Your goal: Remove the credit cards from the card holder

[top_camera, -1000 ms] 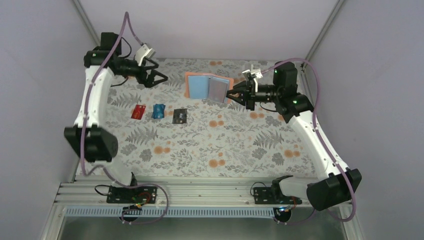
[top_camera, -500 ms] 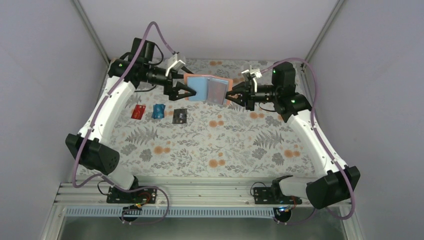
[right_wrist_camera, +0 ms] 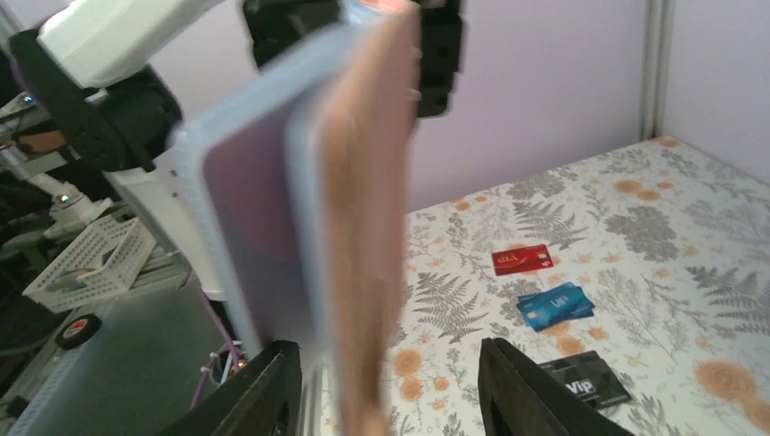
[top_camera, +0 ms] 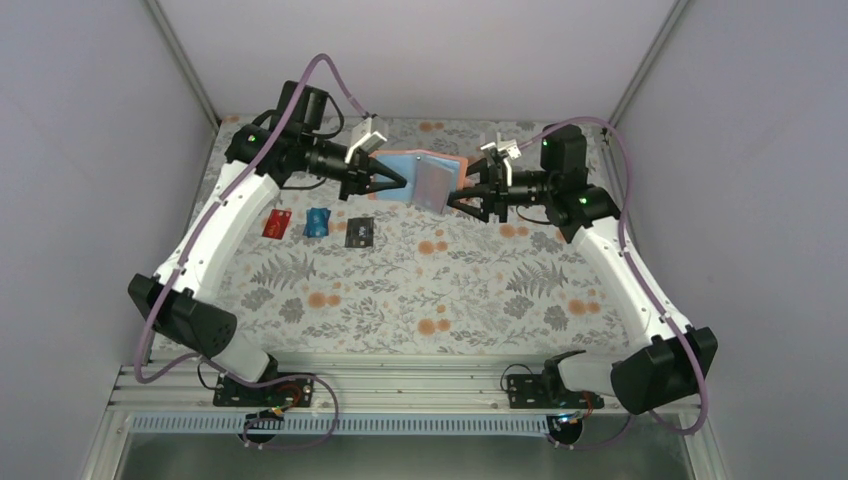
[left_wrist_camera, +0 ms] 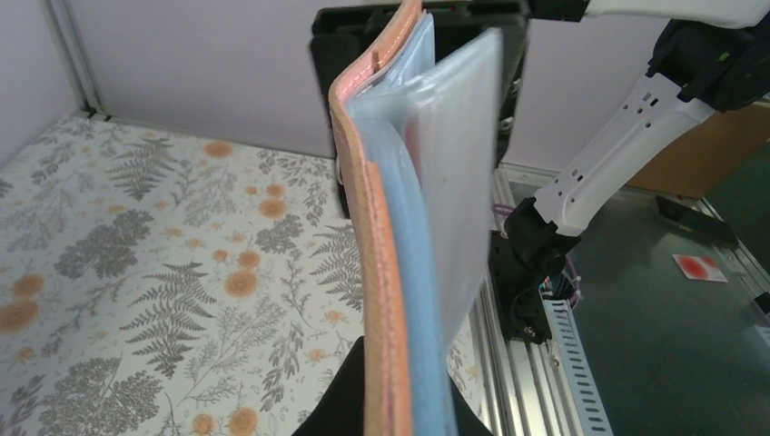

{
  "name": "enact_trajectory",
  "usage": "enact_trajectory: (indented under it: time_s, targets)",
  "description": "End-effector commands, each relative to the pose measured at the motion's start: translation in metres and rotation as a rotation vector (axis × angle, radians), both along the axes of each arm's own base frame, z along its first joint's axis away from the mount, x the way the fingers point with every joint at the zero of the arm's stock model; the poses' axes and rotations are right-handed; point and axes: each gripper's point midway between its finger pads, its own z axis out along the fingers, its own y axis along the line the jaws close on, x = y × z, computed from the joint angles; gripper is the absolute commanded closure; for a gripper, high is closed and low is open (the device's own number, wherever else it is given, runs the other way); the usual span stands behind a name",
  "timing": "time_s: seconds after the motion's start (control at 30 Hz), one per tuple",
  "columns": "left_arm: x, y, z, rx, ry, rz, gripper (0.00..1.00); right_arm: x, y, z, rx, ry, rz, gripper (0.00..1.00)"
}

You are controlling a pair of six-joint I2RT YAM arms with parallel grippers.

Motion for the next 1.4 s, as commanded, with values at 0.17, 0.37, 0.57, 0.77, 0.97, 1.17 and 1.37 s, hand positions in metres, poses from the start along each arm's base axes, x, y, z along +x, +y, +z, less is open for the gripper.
enact_trajectory:
  time_s: [0.17,0.37,0.57,0.77,0.97,1.17,1.37]
  targets:
    - [-0.027,0.013,0.04,-0.037,-0.101,0.015,0.98,-0.015,-0.013,0.004,-0.003,-0.173,0.023,0.31]
    - [-0.027,0.013,0.039,-0.034,-0.101,0.013,0.98,-0.025,-0.015,0.02,0.038,-0.23,0.034,0.28]
    - [-0.027,0.014,0.039,-0.034,-0.103,0.011,0.98,-0.015,-0.006,0.036,0.064,-0.228,-0.017,0.17]
    - [-0.026,0.013,0.036,-0.03,-0.096,0.009,0.98,-0.009,0.0,0.042,0.079,-0.198,-0.07,0.29]
    - [-0.028,0.012,0.037,-0.038,-0.09,-0.005,0.98,0.002,0.004,0.038,0.052,-0.178,-0.111,0.55]
    - [-0.03,0.012,0.036,-0.043,-0.087,-0.017,0.98,0.008,0.01,0.032,0.044,-0.151,-0.12,0.7]
    - [-0.031,0.011,0.033,-0.042,-0.078,-0.023,0.98,-0.001,0.026,0.036,0.051,-0.163,-0.075,0.63]
